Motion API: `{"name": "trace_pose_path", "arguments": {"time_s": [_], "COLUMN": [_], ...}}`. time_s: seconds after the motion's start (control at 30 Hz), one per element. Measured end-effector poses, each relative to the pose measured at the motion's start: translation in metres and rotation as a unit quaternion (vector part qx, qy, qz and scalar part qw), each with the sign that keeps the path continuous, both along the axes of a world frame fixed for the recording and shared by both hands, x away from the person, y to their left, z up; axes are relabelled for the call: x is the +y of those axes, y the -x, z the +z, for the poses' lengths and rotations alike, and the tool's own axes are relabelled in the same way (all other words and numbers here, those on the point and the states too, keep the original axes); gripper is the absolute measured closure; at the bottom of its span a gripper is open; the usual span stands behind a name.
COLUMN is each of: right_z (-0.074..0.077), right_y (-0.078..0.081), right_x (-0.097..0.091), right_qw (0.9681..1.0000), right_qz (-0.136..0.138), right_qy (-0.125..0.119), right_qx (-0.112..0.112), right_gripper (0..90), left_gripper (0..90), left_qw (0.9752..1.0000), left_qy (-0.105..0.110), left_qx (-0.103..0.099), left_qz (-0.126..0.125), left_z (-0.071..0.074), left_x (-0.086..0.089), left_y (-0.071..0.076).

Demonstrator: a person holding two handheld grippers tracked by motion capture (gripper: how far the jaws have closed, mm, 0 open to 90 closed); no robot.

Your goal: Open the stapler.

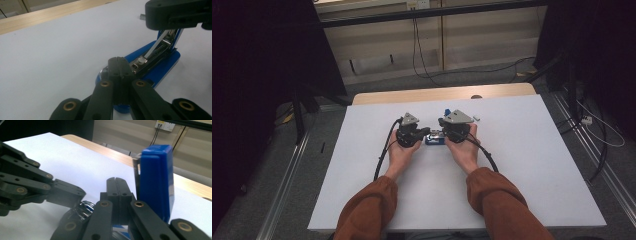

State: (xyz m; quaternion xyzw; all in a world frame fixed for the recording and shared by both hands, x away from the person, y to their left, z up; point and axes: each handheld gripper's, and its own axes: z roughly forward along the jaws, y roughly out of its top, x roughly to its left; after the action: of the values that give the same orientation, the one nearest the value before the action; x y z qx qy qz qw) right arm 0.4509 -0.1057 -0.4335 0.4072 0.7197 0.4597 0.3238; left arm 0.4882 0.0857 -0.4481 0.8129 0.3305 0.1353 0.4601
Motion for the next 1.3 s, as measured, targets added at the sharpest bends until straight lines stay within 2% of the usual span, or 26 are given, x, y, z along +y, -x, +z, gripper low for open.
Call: {"name": "trace_pose_path", "arguments": {"time_s": [0.43, 0.57, 1.3], "right_z": [0.002, 0.002, 0.008], "right_y": [0.003, 0.004, 0.008], "right_x": [-0.004, -0.009, -0.023], "right_qw": [1.0000, 0.9999, 0.9999], "right_qz": [0.002, -0.001, -0.004], "right_qy": [0.002, -0.009, -0.013], "right_qx": [-0.007, -0.005, -0.008], "right_gripper": [90.0, 90.0, 90.0], "left_gripper": [90.0, 90.0, 90.0], "left_qw": [1.0000, 1.0000, 1.0000], "left_qy": [-0.002, -0.003, 0.000], "left_qx": [0.000, -0.001, 0.001], "left_qz": [-0.003, -0.002, -0.002], "left_z": [0.000, 0.000, -0.001], "left_x": [0.000, 0.000, 0.000], "left_y": [0.000, 0.001, 0.000]}}
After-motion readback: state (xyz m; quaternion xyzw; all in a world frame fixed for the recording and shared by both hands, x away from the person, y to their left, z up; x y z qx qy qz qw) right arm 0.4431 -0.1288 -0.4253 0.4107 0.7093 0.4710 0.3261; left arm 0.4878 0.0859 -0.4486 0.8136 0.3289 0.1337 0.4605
